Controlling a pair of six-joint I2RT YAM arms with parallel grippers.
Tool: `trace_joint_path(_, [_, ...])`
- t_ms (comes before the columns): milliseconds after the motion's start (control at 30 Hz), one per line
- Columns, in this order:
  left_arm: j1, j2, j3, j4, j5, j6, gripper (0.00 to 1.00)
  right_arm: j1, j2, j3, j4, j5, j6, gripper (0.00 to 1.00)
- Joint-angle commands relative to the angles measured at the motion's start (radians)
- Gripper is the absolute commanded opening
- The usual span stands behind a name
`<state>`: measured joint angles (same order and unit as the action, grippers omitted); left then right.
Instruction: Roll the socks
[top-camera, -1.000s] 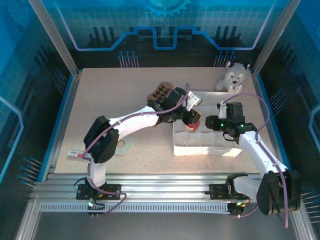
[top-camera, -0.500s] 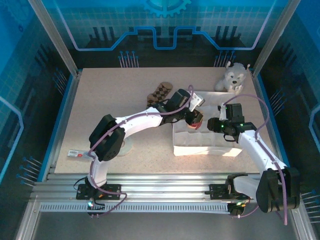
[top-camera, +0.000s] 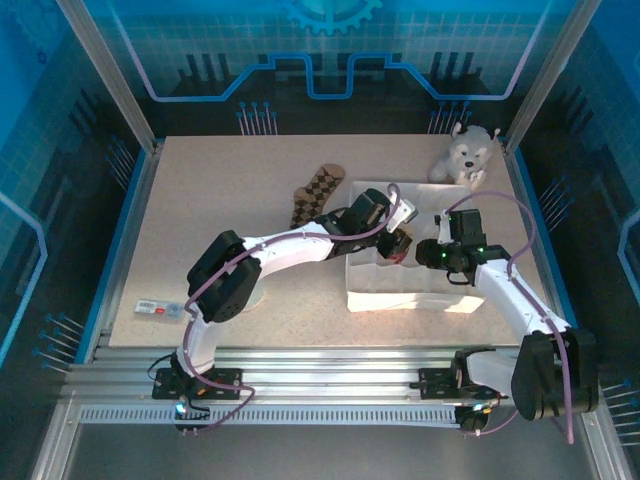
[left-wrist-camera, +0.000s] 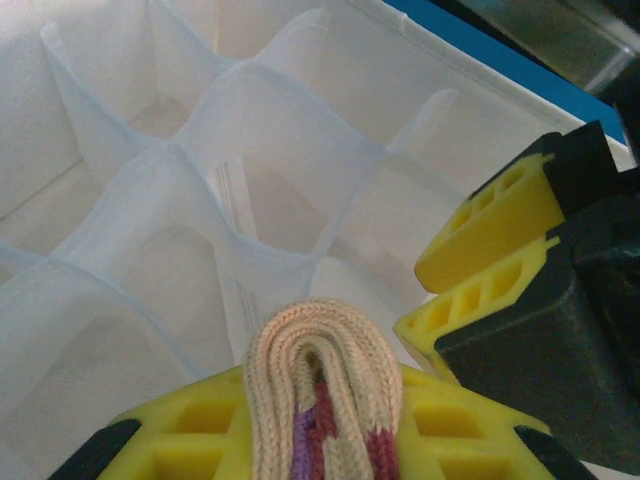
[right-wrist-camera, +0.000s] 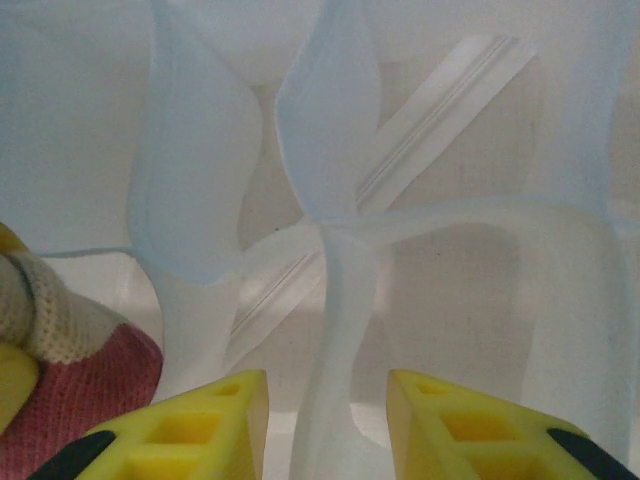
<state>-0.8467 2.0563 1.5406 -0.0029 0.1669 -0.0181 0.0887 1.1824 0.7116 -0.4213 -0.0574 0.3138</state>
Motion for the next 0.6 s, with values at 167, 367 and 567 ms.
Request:
trace_joint_path(167, [-0.006, -0.008, -0.079, 0.098, -0.016, 0.048, 0.00, -0.016, 0.012, -0.014, -0.032, 0.031, -0.015, 0.35])
trace_joint_path(367, [-0.002, -0.026, -0.134, 0.109, -0.063, 0.085, 0.00, -0.018, 0.020, -0.009, -0.037, 0.038, -0.018, 0.34])
trace_joint_path(567, [0.021, -0.070, -0.197, 0.159, -0.075, 0.079, 0.00, -0.019, 0.058, 0.008, -0.046, 0.037, -0.021, 0.35])
